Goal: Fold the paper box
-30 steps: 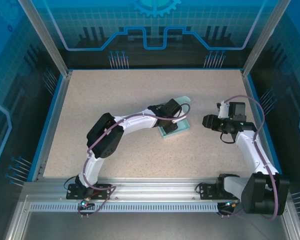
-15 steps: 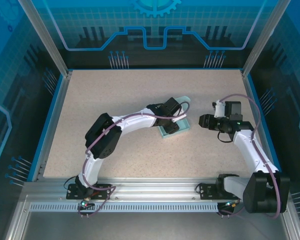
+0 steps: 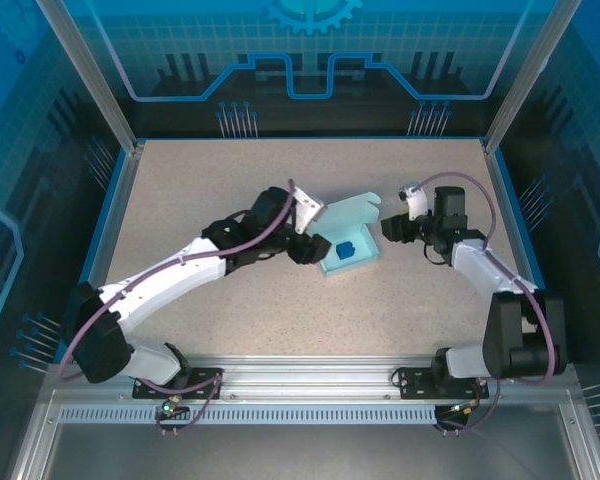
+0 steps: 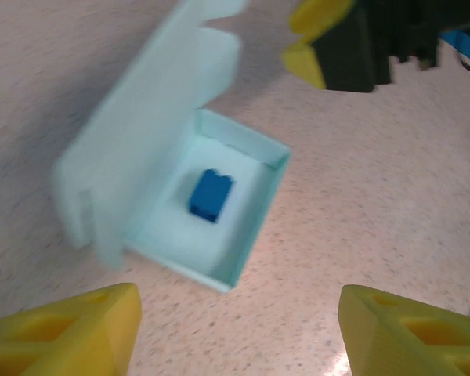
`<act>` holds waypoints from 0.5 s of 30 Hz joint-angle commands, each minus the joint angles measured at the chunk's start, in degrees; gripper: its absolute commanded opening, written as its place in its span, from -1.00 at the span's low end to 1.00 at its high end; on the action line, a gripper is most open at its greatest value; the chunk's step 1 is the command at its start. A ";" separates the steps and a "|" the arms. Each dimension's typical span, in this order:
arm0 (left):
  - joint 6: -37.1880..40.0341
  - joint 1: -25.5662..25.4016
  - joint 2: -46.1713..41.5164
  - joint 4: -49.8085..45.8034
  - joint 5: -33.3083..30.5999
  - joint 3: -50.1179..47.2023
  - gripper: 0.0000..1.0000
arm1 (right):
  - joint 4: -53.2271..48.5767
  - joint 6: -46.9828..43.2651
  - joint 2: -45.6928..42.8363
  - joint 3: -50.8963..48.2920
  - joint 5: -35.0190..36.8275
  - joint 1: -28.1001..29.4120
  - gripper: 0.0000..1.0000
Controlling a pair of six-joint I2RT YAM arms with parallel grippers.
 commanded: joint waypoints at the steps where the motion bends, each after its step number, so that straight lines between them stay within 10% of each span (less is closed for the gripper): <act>1: -8.90 4.77 -0.67 0.51 -2.21 -3.18 0.43 | 0.70 -10.30 3.50 4.30 -4.20 1.64 0.16; 15: -8.17 8.48 9.84 -1.42 1.27 2.10 0.51 | -6.75 -19.99 14.81 14.37 -6.06 4.17 -0.16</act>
